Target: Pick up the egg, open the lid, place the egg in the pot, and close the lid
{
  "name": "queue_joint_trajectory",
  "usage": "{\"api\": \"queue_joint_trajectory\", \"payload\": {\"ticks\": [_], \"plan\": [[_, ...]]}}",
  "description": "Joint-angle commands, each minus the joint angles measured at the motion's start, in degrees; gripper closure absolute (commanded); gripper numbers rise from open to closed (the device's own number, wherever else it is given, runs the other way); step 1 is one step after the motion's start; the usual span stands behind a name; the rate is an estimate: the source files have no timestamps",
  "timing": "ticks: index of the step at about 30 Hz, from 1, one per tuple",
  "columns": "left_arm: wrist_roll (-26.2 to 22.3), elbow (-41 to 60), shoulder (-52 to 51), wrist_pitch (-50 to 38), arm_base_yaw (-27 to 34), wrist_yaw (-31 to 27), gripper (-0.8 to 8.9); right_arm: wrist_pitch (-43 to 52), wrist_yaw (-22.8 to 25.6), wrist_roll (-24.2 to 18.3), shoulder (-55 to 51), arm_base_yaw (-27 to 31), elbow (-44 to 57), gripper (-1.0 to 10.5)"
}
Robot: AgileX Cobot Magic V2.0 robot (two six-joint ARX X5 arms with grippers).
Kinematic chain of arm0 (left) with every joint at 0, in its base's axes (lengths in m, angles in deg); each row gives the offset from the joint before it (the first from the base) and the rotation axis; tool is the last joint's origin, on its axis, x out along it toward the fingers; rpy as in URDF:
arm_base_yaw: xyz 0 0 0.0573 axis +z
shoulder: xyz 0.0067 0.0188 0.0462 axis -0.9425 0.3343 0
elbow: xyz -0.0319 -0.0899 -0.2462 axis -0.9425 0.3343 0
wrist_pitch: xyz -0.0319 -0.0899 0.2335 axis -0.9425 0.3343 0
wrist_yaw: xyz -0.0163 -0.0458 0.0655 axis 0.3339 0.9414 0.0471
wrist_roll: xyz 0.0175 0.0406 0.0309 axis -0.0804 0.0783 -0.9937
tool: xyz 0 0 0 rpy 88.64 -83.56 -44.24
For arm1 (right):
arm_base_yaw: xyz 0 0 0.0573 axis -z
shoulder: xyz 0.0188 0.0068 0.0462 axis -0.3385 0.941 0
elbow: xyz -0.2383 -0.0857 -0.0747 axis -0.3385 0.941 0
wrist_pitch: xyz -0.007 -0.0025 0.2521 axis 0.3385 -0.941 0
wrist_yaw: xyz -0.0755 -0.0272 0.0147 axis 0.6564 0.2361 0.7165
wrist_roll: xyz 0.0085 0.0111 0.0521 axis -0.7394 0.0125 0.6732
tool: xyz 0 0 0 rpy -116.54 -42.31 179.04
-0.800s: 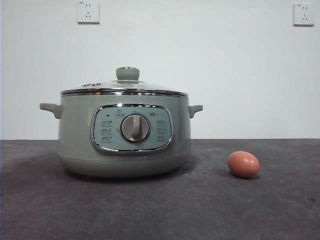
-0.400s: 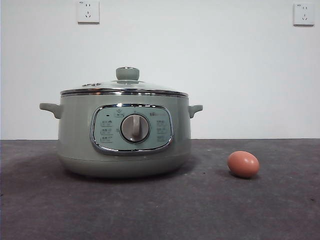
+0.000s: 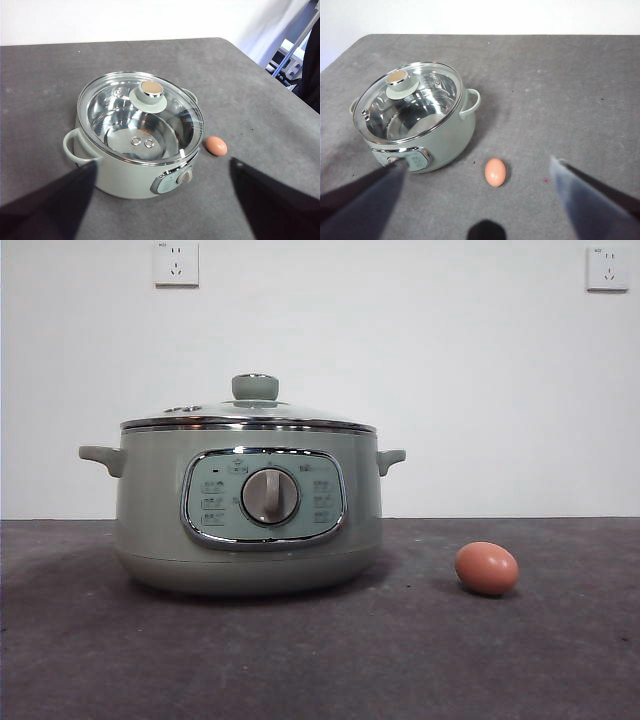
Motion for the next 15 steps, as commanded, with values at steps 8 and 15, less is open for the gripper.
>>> {"api": "queue_joint_trajectory", "payload": {"ticks": [8, 15], "plan": [[-1.44, -3.32, 9.42, -5.18, -4.94, -0.02, 0.95, -1.07, -0.26, -0.15, 2.58, -0.07, -0.28, 3.2], [-5.99, -15.06, 26.08, -5.14, -12.66, -5.99, 0.95, -1.16, -1.70, 0.09, 5.99, -0.07, -0.28, 3.2]]}}
